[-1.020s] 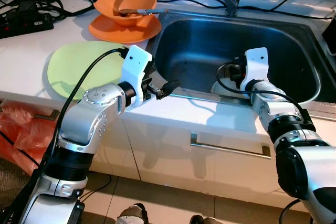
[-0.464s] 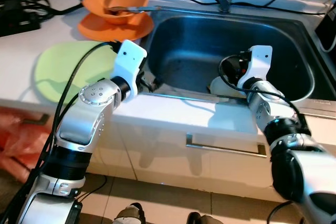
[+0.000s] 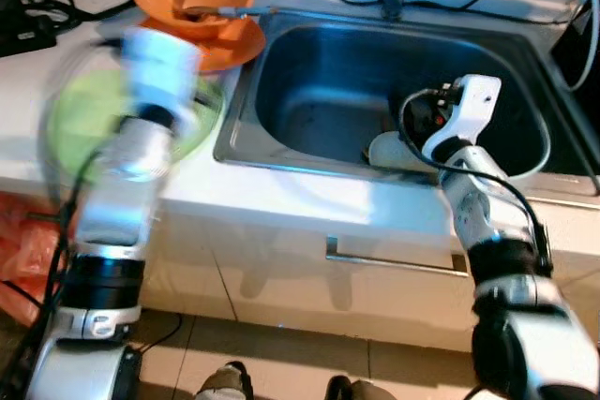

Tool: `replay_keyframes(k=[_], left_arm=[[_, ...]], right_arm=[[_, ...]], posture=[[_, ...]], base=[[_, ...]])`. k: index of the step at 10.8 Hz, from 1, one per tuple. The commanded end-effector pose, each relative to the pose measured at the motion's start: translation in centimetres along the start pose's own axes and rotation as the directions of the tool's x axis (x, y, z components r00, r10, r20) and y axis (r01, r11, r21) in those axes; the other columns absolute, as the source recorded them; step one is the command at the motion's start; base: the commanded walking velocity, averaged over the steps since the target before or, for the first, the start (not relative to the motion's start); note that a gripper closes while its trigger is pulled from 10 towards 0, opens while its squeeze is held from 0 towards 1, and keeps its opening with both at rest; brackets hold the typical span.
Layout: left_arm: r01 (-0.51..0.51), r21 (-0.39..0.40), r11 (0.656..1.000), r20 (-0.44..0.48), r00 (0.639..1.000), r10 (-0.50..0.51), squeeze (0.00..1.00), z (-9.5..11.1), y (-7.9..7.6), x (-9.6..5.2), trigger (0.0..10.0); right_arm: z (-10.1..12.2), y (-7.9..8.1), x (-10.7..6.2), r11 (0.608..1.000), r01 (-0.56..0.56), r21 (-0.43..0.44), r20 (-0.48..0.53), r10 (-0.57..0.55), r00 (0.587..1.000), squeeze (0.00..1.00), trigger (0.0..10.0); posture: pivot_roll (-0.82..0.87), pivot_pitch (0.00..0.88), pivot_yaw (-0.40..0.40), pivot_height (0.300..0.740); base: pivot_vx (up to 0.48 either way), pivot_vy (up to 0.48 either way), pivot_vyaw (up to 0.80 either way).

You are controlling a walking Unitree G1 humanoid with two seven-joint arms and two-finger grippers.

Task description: Kitchen organization

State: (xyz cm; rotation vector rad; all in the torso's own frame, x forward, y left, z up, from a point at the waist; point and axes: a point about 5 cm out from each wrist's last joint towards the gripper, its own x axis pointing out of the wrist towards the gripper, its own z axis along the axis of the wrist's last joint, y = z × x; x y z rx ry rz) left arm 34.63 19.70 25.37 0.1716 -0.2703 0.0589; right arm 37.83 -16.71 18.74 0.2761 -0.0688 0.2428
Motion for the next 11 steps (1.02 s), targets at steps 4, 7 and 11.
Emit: replay_keyframes(k=[4, 7, 11], left_arm=[[-0.291, -0.16, 0.943, -0.157, 0.951, 0.267, 0.0, -3.5, 3.8, -1.6, 10.0], [-0.334, -0.217, 0.917, -0.205, 0.934, 0.291, 0.0, -4.1, 3.3, -2.3, 10.0], [-0.487, -0.165, 0.857, -0.211, 0.867, 0.452, 0.0, -3.5, 7.1, -4.6, 10.0]], right_arm=[[-0.5, 2.7, -2.1, 0.982, -0.171, 0.082, -0.071, 0.177, 0.982, 0.0, 10.0], [-0.5, 5.9, -4.3, 0.919, -0.381, 0.099, -0.142, 0.392, 0.909, 0.0, 10.0], [-0.7, 7.1, -6.5, 0.868, -0.485, 0.106, -0.183, 0.496, 0.849, 0.0, 10.0]], posture=[[0.12, 0.072, -0.079, 0.74], [0.12, 0.072, -0.069, 0.74], [0.14, 0.086, -0.053, 0.74]], base=[[0.0, 0.0, 0.0], [0.0, 0.0, 0.0], [0.0, 0.0, 0.0]])
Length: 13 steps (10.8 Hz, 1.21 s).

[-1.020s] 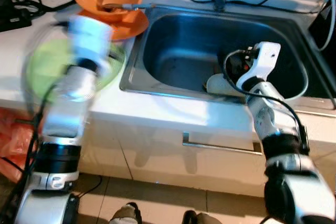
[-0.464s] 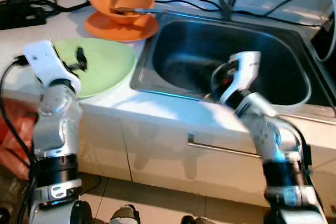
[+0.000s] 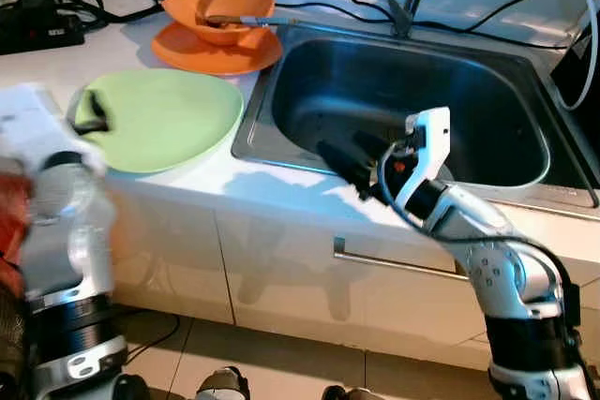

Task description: Kitchen organization

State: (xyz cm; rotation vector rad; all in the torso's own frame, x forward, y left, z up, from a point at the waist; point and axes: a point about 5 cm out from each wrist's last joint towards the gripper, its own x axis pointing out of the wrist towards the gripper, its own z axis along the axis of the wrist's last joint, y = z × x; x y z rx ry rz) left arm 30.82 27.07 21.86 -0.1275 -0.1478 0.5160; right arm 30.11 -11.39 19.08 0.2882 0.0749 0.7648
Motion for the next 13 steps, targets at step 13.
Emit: replay_keyframes(k=[13], left_arm=[[0.096, -0.478, 0.873, -0.443, 0.832, -0.334, 0.0, -4.1, -6.1, 0.7, 10.0]], right_arm=[[-0.7, 1.8, -0.6, 0.992, -0.122, -0.014, -0.1, 0.12, 0.988, 0.0, 10.0]], posture=[[0.13, 0.099, -0.033, 0.74]], base=[[0.0, 0.0, 0.0]])
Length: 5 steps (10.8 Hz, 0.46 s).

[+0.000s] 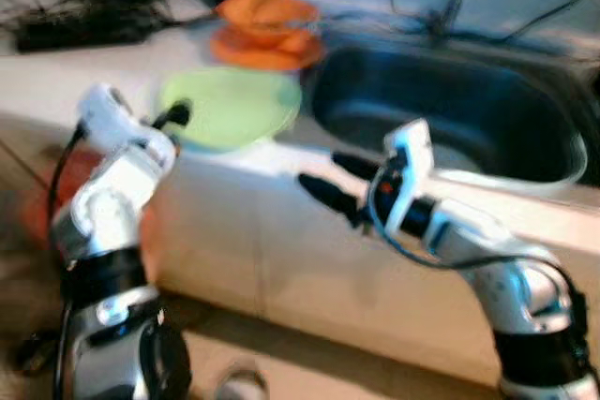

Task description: Kitchen organization

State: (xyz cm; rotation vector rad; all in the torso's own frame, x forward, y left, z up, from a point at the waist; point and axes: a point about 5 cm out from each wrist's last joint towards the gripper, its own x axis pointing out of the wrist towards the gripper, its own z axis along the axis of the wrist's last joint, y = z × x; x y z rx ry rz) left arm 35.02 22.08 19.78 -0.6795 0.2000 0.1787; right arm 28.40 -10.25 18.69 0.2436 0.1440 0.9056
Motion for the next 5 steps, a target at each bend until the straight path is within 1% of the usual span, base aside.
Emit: replay_keyframes(k=[1, 2, 3, 5], left_arm=[[-0.041, 0.006, 0.999, -0.046, 0.998, 0.041, 0.0, -0.8, 0.5, 0.2, 10.0], [-0.09, -0.016, 0.996, -0.013, 0.996, 0.09, 0.0, -0.4, 1.0, 0.1, 10.0], [-0.112, -0.025, 0.993, 0.035, 0.993, 0.113, 0.0, 0.3, 1.3, -0.3, 10.0], [-0.121, -0.017, 0.993, 0.052, 0.991, 0.121, 0.0, 0.4, 1.6, -0.7, 10.0]], right_arm=[[0.2, -0.1, -0.1, 1.0, 0.009, -0.003, 0.0, -0.009, 1.0, 0.0, 10.0], [0.2, -0.2, -0.1, 1.0, 0.017, -0.001, 0.004, -0.017, 1.0, 0.0, 10.0], [0.2, -0.4, -0.3, 1.0, 0.028, 0.005, 0.011, -0.028, 1.0, 0.0, 10.0], [0.1, -0.5, -0.3, 0.999, 0.035, 0.008, 0.014, -0.035, 0.999, 0.0, 10.0]], posture=[[0.12, 0.1, -0.033, 0.74], [0.12, 0.101, -0.031, 0.74], [0.13, 0.102, -0.031, 0.74], [0.13, 0.101, -0.032, 0.74]], base=[[0.0, 0.0, 0.0], [0.0, 0.0, 0.0], [0.0, 0.0, 0.0], [0.0, 0.0, 0.0]])
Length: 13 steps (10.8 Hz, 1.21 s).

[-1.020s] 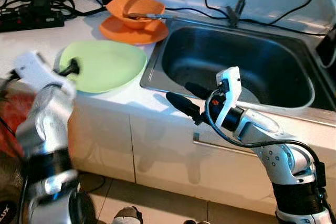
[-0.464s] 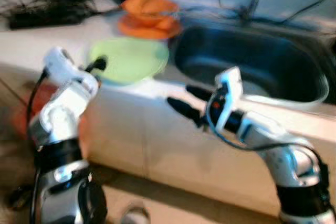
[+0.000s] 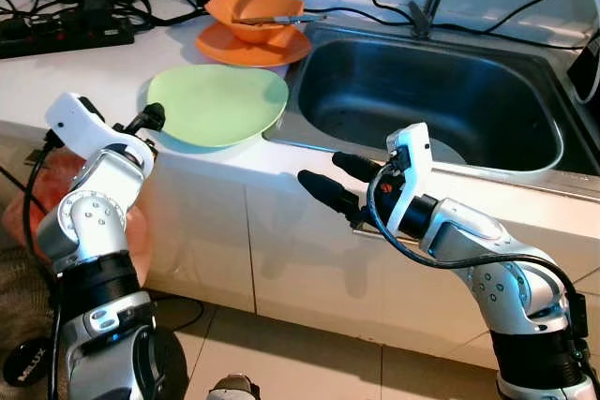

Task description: Kitchen organization

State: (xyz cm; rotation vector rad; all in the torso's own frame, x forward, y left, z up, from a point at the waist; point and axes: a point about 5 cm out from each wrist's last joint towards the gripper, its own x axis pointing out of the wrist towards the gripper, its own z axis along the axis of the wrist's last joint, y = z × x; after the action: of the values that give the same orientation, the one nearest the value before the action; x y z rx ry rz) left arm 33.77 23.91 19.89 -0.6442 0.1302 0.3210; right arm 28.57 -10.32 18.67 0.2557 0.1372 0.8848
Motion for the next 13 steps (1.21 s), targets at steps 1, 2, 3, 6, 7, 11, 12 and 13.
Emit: replay_keyframes(k=[1, 2, 3, 6, 7, 11, 12, 13], left_arm=[[-0.041, 0.059, 0.997, 0.04, 0.998, 0.039, 0.0, 0.1, 0.4, -0.3, 10.0], [-0.047, 0.146, 0.988, 0.115, 0.993, 0.03, 0.0, 0.8, 0.4, -0.7, 10.0], [-0.053, 0.278, 0.959, 0.25, 0.968, -0.019, 0.0, 2.4, 0.0, -1.5, 10.0], [-0.057, 0.503, 0.862, 0.404, 0.898, -0.176, 0.0, 2.8, -1.6, -4.2, 10.0], [-0.054, 0.517, 0.855, 0.405, 0.895, -0.188, 0.0, 2.4, -1.7, -4.5, 10.0], [-0.067, 0.514, 0.855, 0.41, 0.895, -0.177, 0.0, 2.5, -1.8, -3.9, 10.0], [-0.069, 0.514, 0.855, 0.409, 0.896, -0.174, 0.0, 2.6, -1.8, -3.7, 10.0], [-0.062, 0.519, 0.853, 0.404, 0.897, -0.181, 0.0, 2.6, -1.9, -3.6, 10.0]], right_arm=[[0.4, -0.5, -0.2, 0.999, 0.04, -0.013, 0.026, -0.04, 0.999, 0.0, 10.0], [1.2, -0.7, -0.2, 0.997, 0.071, -0.014, 0.072, -0.07, 0.995, 0.0, 10.0], [2.2, -1.0, -0.1, 0.994, 0.104, -0.015, 0.13, -0.101, 0.986, 0.0, 10.0], [3.7, -1.7, -0.1, 0.984, 0.178, -0.005, 0.218, -0.172, 0.961, 0.0, 10.0], [3.9, -2.0, 0.0, 0.981, 0.194, -0.005, 0.226, -0.188, 0.956, 0.0, 10.0], [4.3, -2.4, 0.2, 0.973, 0.231, -0.016, 0.248, -0.22, 0.944, 0.0, 10.0], [4.4, -2.6, 0.1, 0.966, 0.256, -0.02, 0.256, -0.242, 0.936, 0.0, 10.0], [4.4, -2.7, 0.1, 0.962, 0.271, -0.022, 0.263, -0.256, 0.93, 0.0, 10.0]], posture=[[0.13, 0.099, -0.033, 0.74], [0.12, 0.099, -0.036, 0.74], [0.12, 0.097, -0.036, 0.74], [0.12, 0.085, -0.044, 0.74], [0.12, 0.082, -0.048, 0.74], [0.12, 0.073, -0.05, 0.74], [0.12, 0.075, -0.044, 0.74], [0.11, 0.079, -0.042, 0.74]], base=[[0.0, 0.0, 0.0], [0.0, 0.0, 0.0], [0.0, 0.0, -0.7], [0.0, 0.0, -0.53], [0.0, 0.0, 0.0], [0.0, 0.36, 0.0], [0.0, 0.0, 0.0], [0.0, 0.0, 0.0]])
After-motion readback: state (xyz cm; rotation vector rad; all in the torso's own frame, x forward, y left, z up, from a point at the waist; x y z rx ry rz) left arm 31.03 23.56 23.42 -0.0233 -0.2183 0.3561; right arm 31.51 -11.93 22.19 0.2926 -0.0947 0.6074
